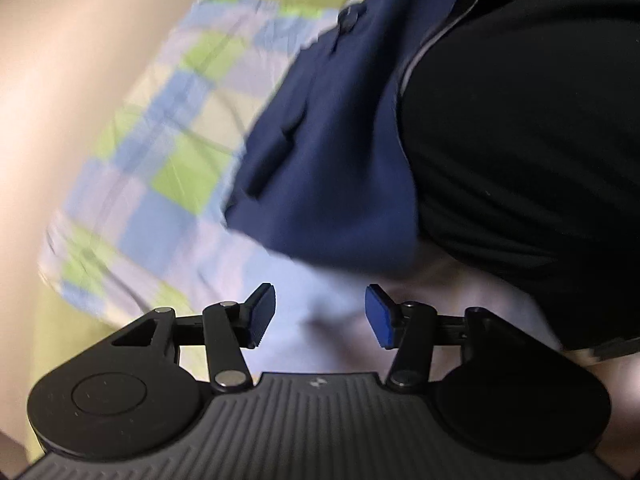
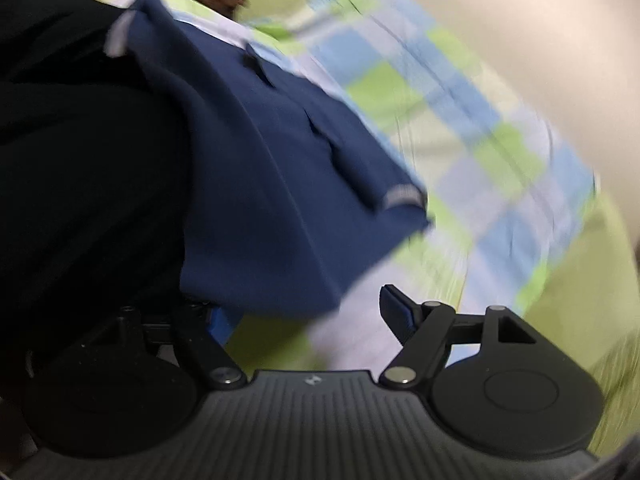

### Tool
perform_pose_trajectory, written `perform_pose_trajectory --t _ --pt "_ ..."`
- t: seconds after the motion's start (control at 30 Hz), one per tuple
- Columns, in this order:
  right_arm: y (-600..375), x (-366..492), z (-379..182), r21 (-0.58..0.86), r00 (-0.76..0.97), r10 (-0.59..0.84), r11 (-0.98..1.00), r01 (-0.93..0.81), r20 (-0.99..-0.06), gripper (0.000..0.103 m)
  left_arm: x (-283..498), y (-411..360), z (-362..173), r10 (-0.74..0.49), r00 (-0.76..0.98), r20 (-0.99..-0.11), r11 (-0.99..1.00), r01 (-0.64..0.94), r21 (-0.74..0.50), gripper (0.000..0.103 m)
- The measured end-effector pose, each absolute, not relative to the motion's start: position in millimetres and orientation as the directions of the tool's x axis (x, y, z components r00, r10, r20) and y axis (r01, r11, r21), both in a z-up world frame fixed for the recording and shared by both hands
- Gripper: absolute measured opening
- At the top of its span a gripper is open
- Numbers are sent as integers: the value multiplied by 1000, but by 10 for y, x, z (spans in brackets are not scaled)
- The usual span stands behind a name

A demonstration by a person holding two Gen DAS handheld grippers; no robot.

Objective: Fold clothes

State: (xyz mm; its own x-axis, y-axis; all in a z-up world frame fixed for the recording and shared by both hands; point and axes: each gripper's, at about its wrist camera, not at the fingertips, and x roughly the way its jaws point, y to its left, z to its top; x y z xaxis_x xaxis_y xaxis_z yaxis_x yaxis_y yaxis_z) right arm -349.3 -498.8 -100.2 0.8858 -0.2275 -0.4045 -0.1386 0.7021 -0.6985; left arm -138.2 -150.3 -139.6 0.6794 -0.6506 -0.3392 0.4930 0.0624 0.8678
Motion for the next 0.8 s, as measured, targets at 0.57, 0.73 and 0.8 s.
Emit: perform_pose_trajectory --t 0.57,0.73,0.8 --pt "-4480 -3441 -470 -808 909 -143 526 -266 -392 1 -1396 -1681 -847 -783 461 -418 -163 497 852 6" --pt "-4728 -3334 24 -665 909 -149 728 -166 -390 1 -958 -1884 -132 -780 403 -479 86 827 556 6" --pt "-4910 -3250 218 -589 911 -153 800 -112 -382 1 -768 -1951 9 -784 398 -477 146 864 481 6"
